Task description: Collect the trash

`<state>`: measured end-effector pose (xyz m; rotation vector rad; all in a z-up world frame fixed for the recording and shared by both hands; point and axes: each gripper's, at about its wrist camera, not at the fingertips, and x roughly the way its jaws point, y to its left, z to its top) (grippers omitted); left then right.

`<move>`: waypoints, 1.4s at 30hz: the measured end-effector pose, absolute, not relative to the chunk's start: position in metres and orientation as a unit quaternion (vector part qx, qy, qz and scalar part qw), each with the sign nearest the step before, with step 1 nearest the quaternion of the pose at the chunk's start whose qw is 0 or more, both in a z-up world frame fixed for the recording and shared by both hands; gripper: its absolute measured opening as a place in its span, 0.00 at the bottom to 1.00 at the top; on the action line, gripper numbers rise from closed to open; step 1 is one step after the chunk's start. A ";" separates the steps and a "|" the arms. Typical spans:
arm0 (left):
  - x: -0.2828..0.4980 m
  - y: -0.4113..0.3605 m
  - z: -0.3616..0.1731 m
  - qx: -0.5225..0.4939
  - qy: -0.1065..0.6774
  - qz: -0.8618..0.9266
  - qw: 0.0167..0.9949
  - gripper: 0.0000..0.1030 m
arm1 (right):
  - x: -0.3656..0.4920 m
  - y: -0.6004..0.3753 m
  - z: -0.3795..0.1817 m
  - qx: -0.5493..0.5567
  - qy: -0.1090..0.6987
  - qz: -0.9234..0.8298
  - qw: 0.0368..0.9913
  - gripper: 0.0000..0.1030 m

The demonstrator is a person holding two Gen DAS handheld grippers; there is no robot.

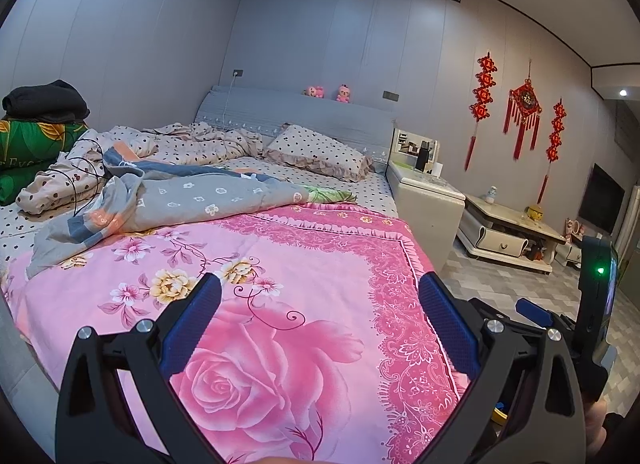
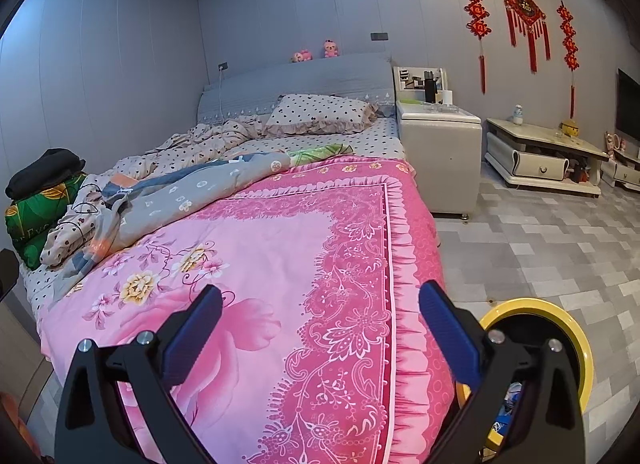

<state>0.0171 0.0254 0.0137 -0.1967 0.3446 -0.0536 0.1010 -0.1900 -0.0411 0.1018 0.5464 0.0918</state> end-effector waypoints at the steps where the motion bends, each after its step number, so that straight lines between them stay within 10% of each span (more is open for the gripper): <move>1: 0.017 0.025 0.014 -0.097 0.171 -0.027 0.980 0.92 | 0.101 -0.190 -0.041 0.050 0.269 0.045 0.961 0.92; 42: 0.021 0.020 0.007 -0.101 0.180 -0.033 0.978 0.92 | 0.104 -0.193 -0.049 0.064 0.282 0.034 0.957 0.92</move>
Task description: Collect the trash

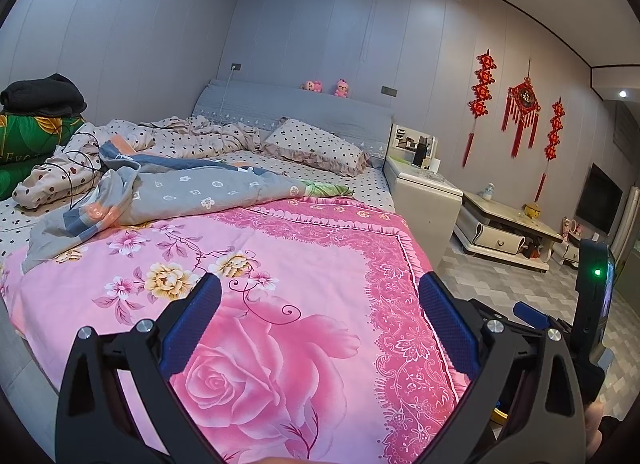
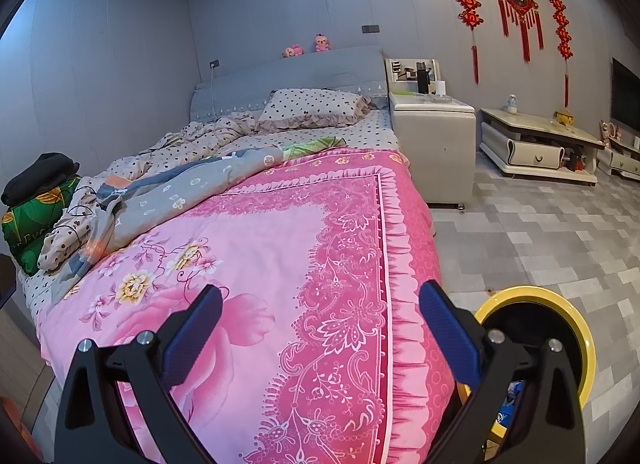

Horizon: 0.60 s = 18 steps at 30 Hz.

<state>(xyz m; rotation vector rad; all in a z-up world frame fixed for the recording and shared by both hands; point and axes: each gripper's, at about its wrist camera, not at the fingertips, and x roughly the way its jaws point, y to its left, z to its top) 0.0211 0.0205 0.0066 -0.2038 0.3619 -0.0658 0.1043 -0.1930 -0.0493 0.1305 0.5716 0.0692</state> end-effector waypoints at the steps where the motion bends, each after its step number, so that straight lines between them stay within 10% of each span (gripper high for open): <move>1: 0.021 0.021 0.007 -0.101 0.179 -0.033 0.978 0.92 | 0.104 -0.193 -0.049 0.064 0.282 0.034 0.957 0.92; 18: 0.027 0.019 0.000 -0.101 0.186 -0.038 0.977 0.92 | 0.106 -0.195 -0.055 0.070 0.288 0.030 0.955 0.92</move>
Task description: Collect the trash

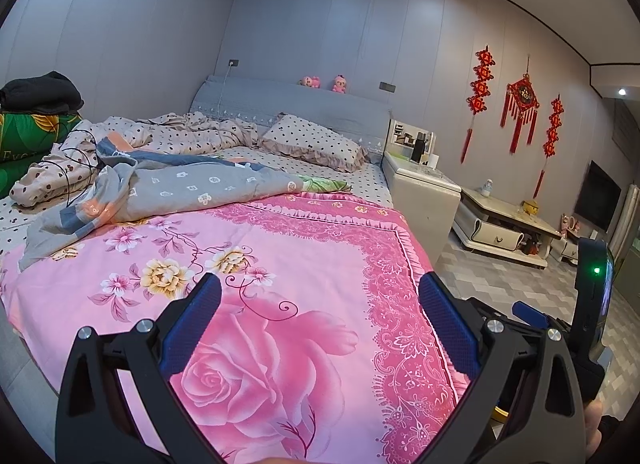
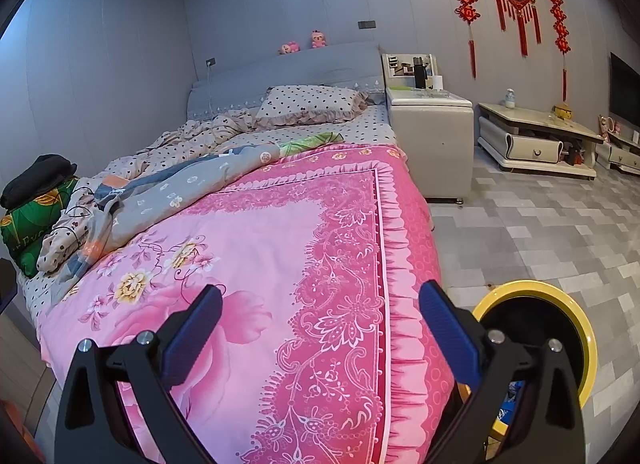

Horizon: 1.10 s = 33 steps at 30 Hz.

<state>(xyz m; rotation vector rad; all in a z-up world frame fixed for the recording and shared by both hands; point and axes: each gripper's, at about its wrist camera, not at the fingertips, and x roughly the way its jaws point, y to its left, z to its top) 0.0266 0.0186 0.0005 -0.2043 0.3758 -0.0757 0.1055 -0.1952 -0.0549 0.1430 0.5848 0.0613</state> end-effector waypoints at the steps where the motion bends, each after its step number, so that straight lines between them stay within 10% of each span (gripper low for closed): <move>1: 0.027 0.018 0.000 -0.101 0.187 -0.038 0.976 0.92 | 0.106 -0.196 -0.055 0.071 0.289 0.030 0.954 0.92; 33: 0.030 0.019 -0.002 -0.102 0.193 -0.043 0.975 0.92 | 0.107 -0.199 -0.061 0.080 0.297 0.027 0.951 0.92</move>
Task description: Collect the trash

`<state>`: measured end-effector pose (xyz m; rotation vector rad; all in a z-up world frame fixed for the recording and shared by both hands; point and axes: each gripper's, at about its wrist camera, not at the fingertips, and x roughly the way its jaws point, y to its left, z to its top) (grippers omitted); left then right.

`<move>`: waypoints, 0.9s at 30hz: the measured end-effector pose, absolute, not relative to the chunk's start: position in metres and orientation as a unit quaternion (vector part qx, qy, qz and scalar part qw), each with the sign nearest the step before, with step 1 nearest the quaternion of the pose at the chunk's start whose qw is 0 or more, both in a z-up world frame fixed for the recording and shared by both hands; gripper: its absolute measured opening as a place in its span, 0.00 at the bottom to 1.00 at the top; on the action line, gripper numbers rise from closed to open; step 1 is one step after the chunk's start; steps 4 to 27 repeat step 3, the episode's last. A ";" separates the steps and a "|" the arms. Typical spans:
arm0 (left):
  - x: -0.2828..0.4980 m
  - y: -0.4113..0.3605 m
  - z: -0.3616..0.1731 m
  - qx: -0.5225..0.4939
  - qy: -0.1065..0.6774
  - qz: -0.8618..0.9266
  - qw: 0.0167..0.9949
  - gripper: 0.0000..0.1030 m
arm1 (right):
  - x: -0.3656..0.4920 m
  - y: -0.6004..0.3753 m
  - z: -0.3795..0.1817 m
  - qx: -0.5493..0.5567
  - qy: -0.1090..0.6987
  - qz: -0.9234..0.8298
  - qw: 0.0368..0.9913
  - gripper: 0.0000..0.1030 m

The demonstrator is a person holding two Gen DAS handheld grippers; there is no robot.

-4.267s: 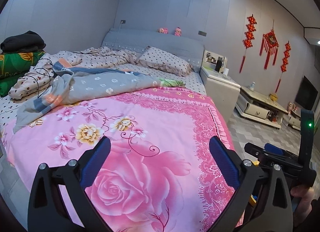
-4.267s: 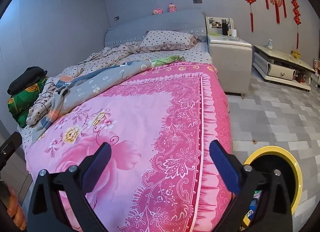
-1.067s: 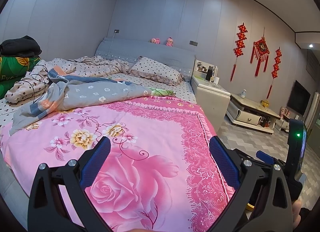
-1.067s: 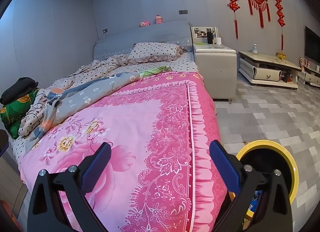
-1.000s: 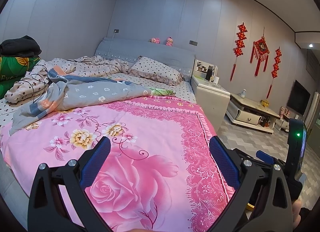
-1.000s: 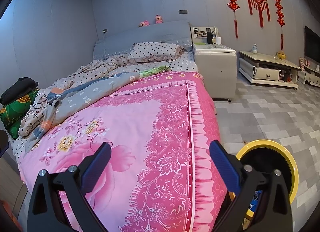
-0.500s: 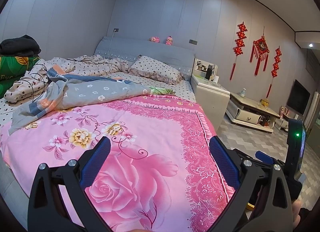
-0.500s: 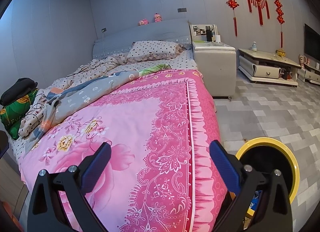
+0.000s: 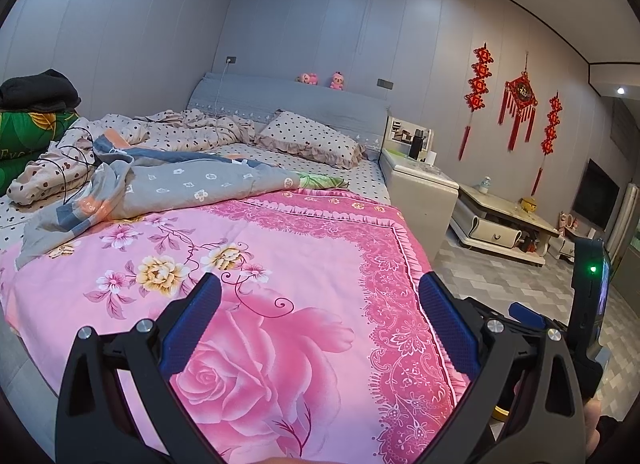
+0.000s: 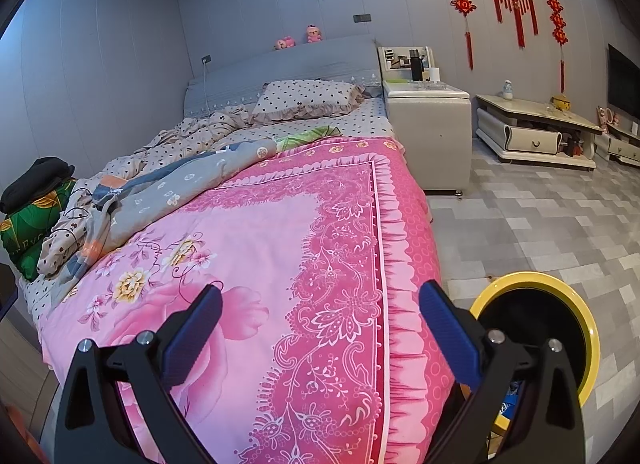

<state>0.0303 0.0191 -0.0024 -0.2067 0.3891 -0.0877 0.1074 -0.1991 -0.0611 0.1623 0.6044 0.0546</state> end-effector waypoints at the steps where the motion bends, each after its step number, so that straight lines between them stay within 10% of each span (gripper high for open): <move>1: 0.031 0.019 -0.002 -0.103 0.193 -0.043 0.975 0.92 | 0.107 -0.199 -0.061 0.080 0.297 0.027 0.951 0.92; 27: 0.031 0.020 -0.002 -0.103 0.194 -0.044 0.975 0.92 | 0.108 -0.199 -0.061 0.080 0.297 0.027 0.951 0.92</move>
